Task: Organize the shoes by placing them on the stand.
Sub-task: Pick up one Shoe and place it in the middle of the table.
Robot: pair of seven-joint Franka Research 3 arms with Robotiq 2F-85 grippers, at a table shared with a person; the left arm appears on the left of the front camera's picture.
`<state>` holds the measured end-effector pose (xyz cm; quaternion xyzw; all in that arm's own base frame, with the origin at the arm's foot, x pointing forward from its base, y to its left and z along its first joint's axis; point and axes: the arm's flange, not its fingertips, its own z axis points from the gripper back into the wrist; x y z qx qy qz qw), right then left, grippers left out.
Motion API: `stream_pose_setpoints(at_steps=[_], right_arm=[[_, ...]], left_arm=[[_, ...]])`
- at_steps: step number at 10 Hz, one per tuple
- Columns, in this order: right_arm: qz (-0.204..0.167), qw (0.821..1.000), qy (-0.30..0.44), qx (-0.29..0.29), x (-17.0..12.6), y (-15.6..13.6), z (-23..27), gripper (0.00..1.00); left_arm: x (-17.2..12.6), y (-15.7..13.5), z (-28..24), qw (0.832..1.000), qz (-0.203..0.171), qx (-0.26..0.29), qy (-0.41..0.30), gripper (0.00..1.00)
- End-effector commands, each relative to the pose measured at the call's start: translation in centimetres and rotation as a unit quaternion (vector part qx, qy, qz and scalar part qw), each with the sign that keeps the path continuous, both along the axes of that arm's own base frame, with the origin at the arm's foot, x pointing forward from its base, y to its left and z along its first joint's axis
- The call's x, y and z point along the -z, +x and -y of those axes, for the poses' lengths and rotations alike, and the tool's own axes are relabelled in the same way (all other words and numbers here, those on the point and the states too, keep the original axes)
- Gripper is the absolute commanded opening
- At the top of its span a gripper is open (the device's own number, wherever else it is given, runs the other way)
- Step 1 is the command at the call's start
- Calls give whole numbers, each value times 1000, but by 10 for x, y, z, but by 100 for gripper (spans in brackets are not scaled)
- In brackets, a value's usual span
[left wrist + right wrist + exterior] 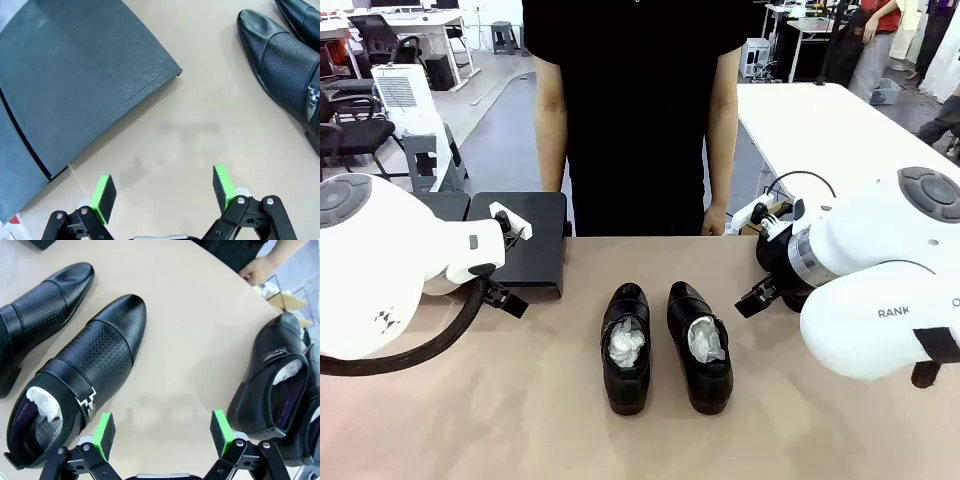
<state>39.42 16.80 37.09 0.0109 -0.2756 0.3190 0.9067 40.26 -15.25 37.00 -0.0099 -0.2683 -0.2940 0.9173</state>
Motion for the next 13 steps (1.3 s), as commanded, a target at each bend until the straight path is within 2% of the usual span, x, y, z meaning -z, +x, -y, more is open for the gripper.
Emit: stream_pose_setpoints(at_steps=[1, 13], right_arm=[[0, 1000, 0, 0, 0, 0, 0, 100], [0, 1000, 0, 0, 0, 0, 0, 100]], left_arm=[[0, 0, 0, 1000, 0, 0, 0, 100], [0, 0, 0, 1000, 0, 0, 0, 100]])
